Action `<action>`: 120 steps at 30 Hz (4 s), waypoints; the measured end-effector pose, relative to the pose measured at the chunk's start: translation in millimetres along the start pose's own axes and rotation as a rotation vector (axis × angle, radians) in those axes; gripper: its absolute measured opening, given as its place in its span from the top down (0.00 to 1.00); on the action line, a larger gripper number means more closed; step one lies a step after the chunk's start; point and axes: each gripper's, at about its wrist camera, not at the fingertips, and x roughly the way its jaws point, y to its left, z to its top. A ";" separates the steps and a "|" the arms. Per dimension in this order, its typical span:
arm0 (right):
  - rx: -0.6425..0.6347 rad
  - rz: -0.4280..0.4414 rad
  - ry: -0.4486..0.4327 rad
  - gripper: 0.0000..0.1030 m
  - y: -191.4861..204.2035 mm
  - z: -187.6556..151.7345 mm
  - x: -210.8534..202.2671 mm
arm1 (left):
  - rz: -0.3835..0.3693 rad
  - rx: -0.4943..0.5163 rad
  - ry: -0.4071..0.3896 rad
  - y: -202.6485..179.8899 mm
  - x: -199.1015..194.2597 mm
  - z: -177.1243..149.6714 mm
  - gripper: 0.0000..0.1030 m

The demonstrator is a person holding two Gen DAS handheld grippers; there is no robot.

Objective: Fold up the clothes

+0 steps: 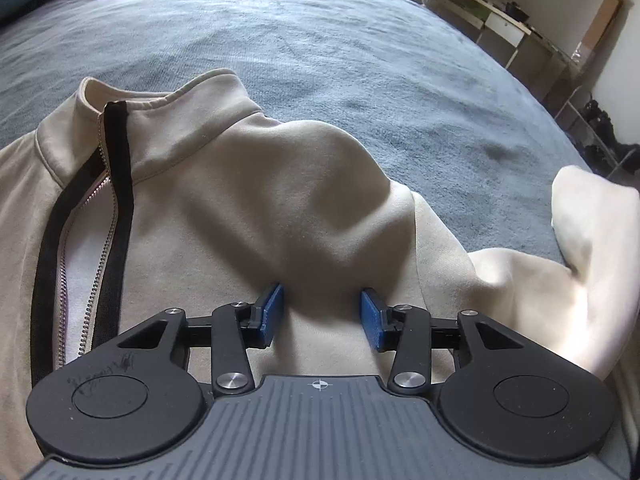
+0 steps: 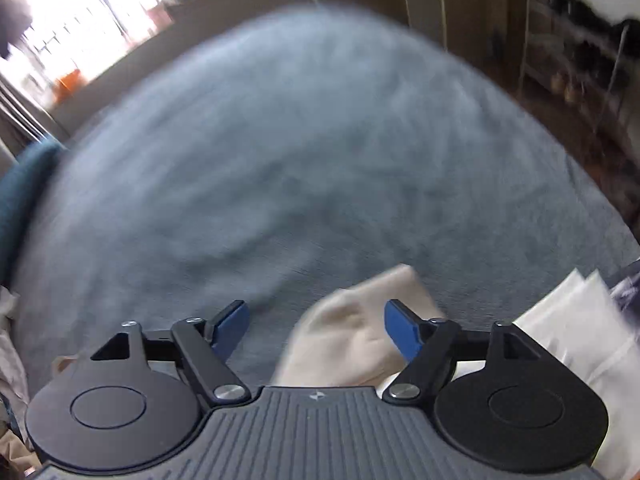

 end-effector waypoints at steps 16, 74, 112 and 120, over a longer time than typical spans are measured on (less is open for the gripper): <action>0.091 0.103 0.414 0.34 -60.3 24.0 136.0 | 0.014 0.045 -0.014 -6.3 3.5 0.3 0.57; -0.256 0.240 -0.434 0.45 82.9 -215.4 -204.4 | -0.036 -0.320 -0.162 65.1 -106.4 -12.9 0.54; -2.168 0.656 -0.112 0.67 758.9 -610.9 105.6 | 0.343 -0.883 -0.167 384.9 -309.8 -183.6 0.54; -1.161 1.020 -0.003 0.89 721.9 -419.6 34.7 | 0.330 -0.792 -0.210 385.2 -319.1 -174.7 0.54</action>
